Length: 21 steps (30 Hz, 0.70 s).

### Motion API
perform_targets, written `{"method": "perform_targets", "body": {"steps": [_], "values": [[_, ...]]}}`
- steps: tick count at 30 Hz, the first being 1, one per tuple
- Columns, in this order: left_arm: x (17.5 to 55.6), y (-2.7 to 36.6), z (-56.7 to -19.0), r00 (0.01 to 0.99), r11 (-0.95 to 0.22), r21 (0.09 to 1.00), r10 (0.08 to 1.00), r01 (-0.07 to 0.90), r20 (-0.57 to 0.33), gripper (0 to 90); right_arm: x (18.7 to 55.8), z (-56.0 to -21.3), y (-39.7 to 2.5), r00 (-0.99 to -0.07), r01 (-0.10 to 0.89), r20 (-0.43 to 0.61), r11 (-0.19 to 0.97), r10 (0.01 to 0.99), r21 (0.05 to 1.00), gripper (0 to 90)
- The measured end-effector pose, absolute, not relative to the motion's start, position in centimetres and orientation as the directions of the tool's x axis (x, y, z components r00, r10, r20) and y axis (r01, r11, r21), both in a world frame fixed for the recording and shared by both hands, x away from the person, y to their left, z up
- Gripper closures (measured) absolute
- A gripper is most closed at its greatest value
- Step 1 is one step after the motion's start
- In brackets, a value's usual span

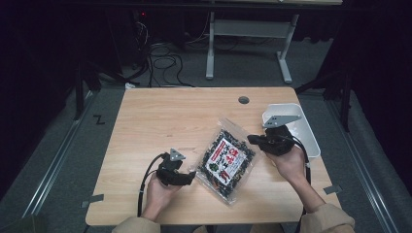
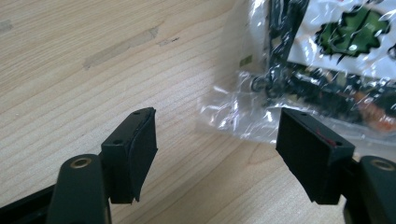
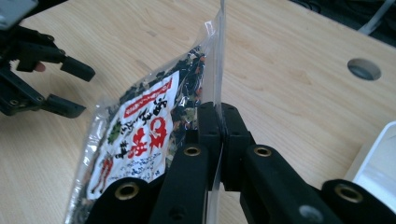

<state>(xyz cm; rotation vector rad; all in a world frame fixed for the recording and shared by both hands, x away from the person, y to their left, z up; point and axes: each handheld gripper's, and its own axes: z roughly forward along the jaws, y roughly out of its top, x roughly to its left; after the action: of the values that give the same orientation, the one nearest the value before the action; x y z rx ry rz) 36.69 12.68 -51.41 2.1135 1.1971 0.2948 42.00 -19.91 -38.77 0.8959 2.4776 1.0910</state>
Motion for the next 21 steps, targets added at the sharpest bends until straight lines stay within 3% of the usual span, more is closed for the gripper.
{"method": "perform_targets", "body": {"steps": [21], "values": [[36.7, 12.7, -51.5, 0.546, -0.331, 0.654, 0.824, 0.681, -0.152, 30.0, 41.8, -33.3, -18.9, -0.786, 0.345, -0.100, 0.567, 0.610, 0.748, 90.0]]}}
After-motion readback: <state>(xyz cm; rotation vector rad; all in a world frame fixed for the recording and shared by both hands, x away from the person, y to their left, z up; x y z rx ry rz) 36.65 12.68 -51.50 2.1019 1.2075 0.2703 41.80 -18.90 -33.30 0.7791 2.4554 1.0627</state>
